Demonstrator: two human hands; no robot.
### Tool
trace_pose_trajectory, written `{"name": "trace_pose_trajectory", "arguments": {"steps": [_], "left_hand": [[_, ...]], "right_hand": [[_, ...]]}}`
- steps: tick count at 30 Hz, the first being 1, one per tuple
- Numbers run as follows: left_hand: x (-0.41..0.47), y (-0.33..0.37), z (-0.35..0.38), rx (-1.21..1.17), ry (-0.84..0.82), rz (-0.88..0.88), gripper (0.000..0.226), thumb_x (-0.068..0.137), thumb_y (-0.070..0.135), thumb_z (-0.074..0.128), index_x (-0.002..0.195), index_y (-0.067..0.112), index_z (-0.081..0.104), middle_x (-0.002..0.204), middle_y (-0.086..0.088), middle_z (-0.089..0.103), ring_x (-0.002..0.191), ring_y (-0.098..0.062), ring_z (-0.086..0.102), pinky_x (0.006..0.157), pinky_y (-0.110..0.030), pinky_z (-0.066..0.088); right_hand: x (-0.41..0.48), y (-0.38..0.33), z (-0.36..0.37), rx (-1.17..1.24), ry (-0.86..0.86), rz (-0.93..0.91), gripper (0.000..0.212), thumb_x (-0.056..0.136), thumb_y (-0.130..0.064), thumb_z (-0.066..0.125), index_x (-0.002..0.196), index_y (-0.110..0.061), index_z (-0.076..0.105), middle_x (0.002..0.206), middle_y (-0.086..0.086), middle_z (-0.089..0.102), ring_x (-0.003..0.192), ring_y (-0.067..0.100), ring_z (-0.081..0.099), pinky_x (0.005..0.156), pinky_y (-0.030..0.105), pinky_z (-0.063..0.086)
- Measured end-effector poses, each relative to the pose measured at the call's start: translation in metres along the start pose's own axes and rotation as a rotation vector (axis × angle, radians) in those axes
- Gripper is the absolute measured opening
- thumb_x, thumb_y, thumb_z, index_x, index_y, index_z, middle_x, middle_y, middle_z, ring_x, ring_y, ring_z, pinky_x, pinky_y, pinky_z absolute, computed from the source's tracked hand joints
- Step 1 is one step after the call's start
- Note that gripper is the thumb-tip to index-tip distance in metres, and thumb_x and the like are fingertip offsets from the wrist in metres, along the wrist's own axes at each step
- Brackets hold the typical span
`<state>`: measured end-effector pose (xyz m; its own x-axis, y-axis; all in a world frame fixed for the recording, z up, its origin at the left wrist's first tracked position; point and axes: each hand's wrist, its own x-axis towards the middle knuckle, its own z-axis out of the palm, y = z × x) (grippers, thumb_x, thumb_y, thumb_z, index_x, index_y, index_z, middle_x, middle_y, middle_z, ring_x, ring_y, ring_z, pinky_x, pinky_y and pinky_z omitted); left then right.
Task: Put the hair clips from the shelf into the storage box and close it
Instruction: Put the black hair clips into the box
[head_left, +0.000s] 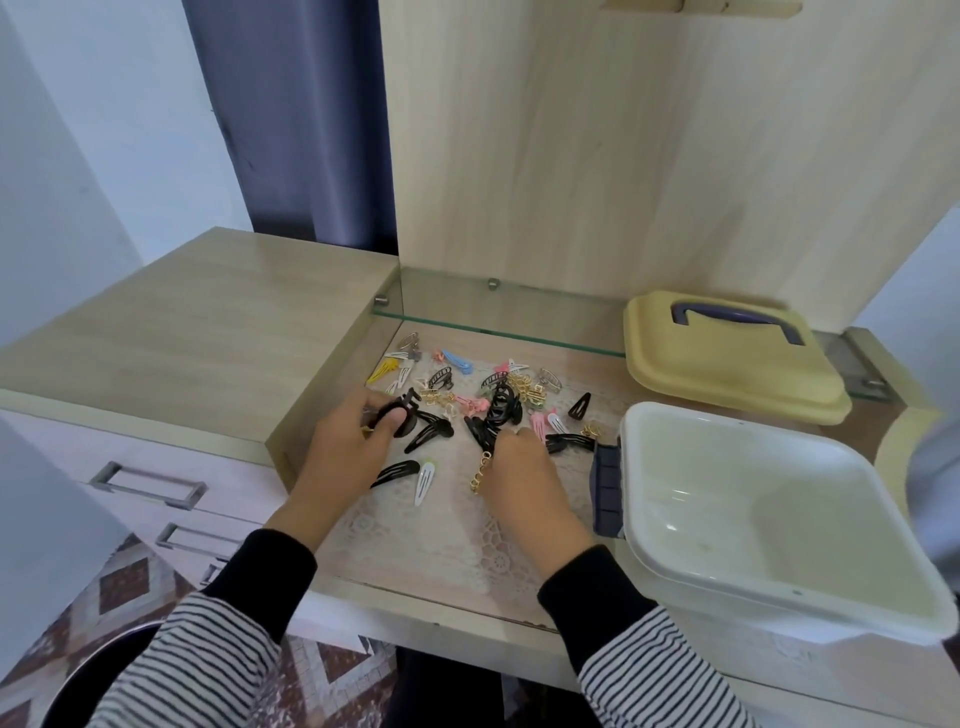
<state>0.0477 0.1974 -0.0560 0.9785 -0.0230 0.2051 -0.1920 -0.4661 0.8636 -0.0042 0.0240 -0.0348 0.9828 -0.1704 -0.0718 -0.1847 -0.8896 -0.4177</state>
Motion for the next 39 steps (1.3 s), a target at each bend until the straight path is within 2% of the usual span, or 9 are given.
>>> {"name": "trace_pose_trajectory", "arguments": {"steps": [3,8,12,16,21,25,31,35,39], "left_hand": [[0.004,0.019,0.002,-0.116,0.004,-0.072,0.009,0.093,0.028,0.059,0.086,0.024,0.055,0.099,0.001,0.067,0.092,-0.02,0.066,0.081,-0.035,0.055],[0.008,0.054,0.011,-0.398,-0.105,-0.166,0.018,0.101,0.016,0.045,0.117,0.02,0.052,0.093,-0.009,0.066,0.081,-0.017,0.064,0.074,-0.03,0.059],[0.009,0.058,0.018,-0.385,-0.178,-0.179,0.025,0.103,0.016,0.037,0.106,0.025,0.061,0.099,0.0,0.063,0.082,-0.021,0.063,0.067,-0.021,0.059],[0.011,0.056,0.025,-0.393,-0.173,-0.257,0.029,0.102,0.014,0.039,0.094,0.024,0.065,0.112,0.0,0.058,0.094,-0.024,0.06,0.065,-0.019,0.058],[0.009,0.055,0.027,-0.375,-0.17,-0.294,0.015,0.091,0.017,0.062,0.106,0.02,0.063,0.107,-0.006,0.059,0.091,-0.014,0.062,0.078,-0.024,0.056],[0.007,0.054,0.026,-0.301,-0.182,-0.28,0.023,0.093,0.012,0.059,0.11,0.025,0.062,0.107,-0.006,0.06,0.097,-0.019,0.064,0.079,-0.026,0.056],[0.006,0.06,0.027,-0.327,-0.165,-0.321,0.024,0.094,0.014,0.057,0.116,0.021,0.05,0.099,-0.006,0.062,0.082,-0.015,0.063,0.082,-0.033,0.055],[0.005,0.08,0.029,-0.416,-0.096,-0.286,0.02,0.094,0.011,0.056,0.112,0.016,0.048,0.095,-0.008,0.064,0.074,-0.016,0.065,0.068,-0.027,0.058],[0.003,0.112,0.03,-0.428,-0.103,-0.141,0.016,0.095,0.015,0.056,0.111,0.014,0.053,0.1,-0.009,0.065,0.082,-0.02,0.068,0.071,-0.03,0.059]], "right_hand": [[0.0,0.0,-0.009,-0.002,-0.007,-0.013,0.017,0.088,0.002,0.049,0.103,-0.002,0.054,0.105,0.012,0.05,0.09,0.025,0.051,0.071,0.03,0.044],[0.001,0.001,-0.018,-0.053,-0.02,-0.032,0.009,0.093,-0.008,0.049,0.086,-0.009,0.045,0.097,0.011,0.05,0.083,0.025,0.049,0.066,0.03,0.037],[-0.001,0.005,-0.012,-0.14,-0.106,-0.058,0.014,0.095,-0.02,0.05,0.098,-0.006,0.054,0.102,0.013,0.055,0.095,0.03,0.057,0.068,0.032,0.041],[-0.001,0.008,-0.009,-0.164,-0.084,-0.05,0.022,0.093,-0.015,0.054,0.075,-0.011,0.042,0.089,0.009,0.045,0.09,0.027,0.056,0.065,0.029,0.039],[-0.003,0.009,-0.007,-0.151,-0.043,-0.089,0.005,0.093,-0.013,0.053,0.095,-0.009,0.054,0.105,0.013,0.056,0.105,0.03,0.05,0.071,0.032,0.039],[-0.006,0.012,-0.008,-0.158,-0.029,-0.12,0.019,0.093,-0.019,0.054,0.11,-0.011,0.055,0.111,0.013,0.056,0.113,0.032,0.042,0.08,0.038,0.041],[-0.009,0.011,-0.009,-0.127,-0.001,-0.181,0.012,0.091,-0.023,0.057,0.098,-0.016,0.049,0.101,0.009,0.061,0.088,0.031,0.059,0.066,0.034,0.045],[-0.018,0.008,-0.026,0.059,0.063,-0.2,0.026,0.088,-0.018,0.063,0.086,-0.019,0.037,0.089,0.009,0.059,0.073,0.026,0.052,0.059,0.031,0.039],[-0.029,0.008,-0.079,0.201,0.097,-0.193,0.008,0.087,-0.01,0.06,0.085,-0.016,0.054,0.087,0.002,0.056,0.079,0.018,0.051,0.065,0.025,0.037]]}}
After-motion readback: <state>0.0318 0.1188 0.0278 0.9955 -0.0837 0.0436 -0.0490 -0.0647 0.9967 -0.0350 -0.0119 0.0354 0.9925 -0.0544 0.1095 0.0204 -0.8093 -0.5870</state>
